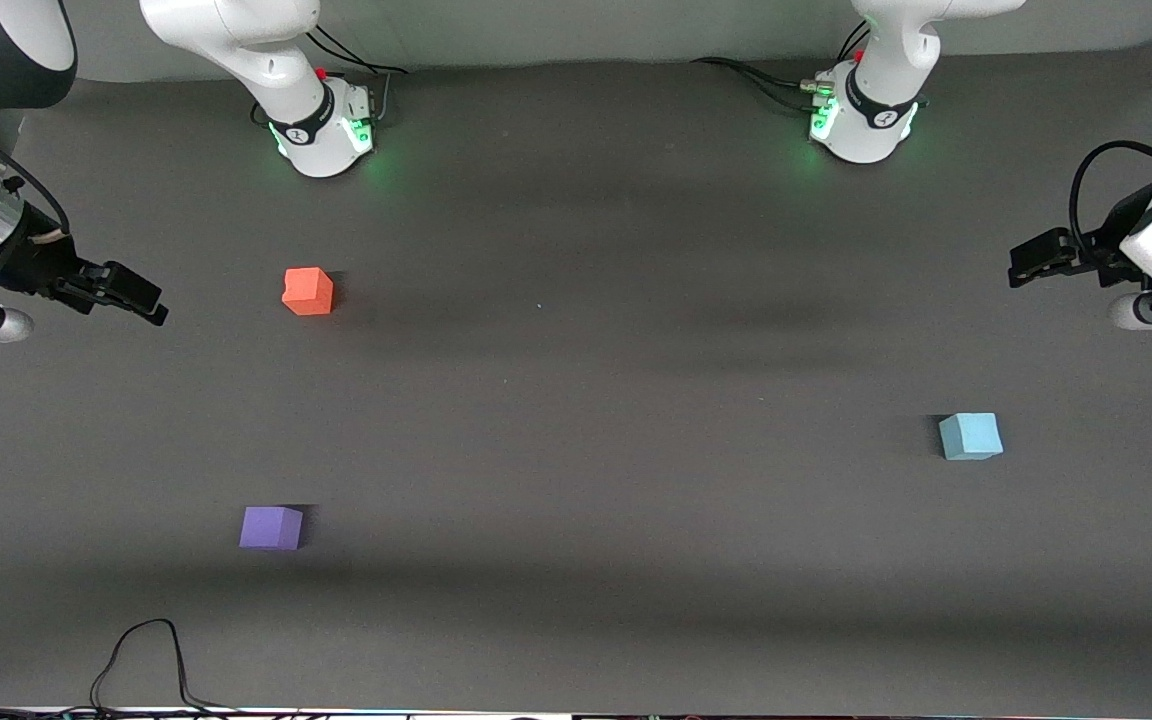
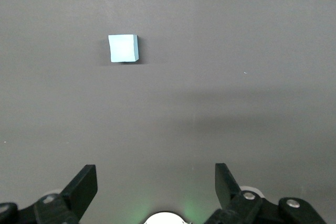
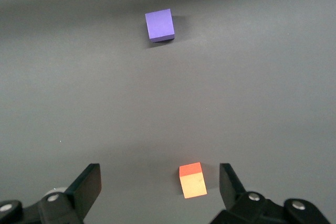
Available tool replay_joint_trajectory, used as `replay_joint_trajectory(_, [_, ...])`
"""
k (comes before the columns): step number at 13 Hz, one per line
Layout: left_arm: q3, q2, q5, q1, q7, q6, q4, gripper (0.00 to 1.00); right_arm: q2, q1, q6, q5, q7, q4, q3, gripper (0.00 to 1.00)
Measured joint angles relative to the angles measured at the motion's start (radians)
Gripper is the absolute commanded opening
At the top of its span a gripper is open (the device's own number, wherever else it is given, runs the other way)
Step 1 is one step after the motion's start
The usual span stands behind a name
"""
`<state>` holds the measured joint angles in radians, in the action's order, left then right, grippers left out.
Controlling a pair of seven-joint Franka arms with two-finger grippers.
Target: Place blue block between orange and purple blocks
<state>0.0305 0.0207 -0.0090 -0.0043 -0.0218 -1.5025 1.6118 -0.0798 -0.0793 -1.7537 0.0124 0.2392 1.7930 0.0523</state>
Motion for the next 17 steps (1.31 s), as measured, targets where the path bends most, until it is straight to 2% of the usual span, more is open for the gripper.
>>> replay_joint_trajectory(8, [-0.013, 0.001, 0.011, 0.008, 0.027, 0.018, 0.005, 1.0, 0.0, 0.006, 0.0, 0.0, 0.0, 0.0, 0.005, 1.0])
replay_joint_trajectory(12, [-0.032, 0.004, 0.05, 0.106, 0.153, 0.001, 0.021, 1.0, -0.004, 0.018, 0.001, 0.0, 0.0, 0.0, 0.005, 1.0])
replay_joint_trajectory(15, [-0.027, 0.008, 0.058, 0.112, 0.161, -0.1, 0.07, 1.0, -0.015, 0.017, 0.006, 0.0, -0.001, 0.0, 0.004, 1.0])
replay_joint_trajectory(17, [-0.024, 0.013, 0.06, 0.111, 0.161, -0.215, 0.154, 1.0, -0.015, 0.017, 0.009, 0.0, -0.014, 0.0, -0.006, 1.0])
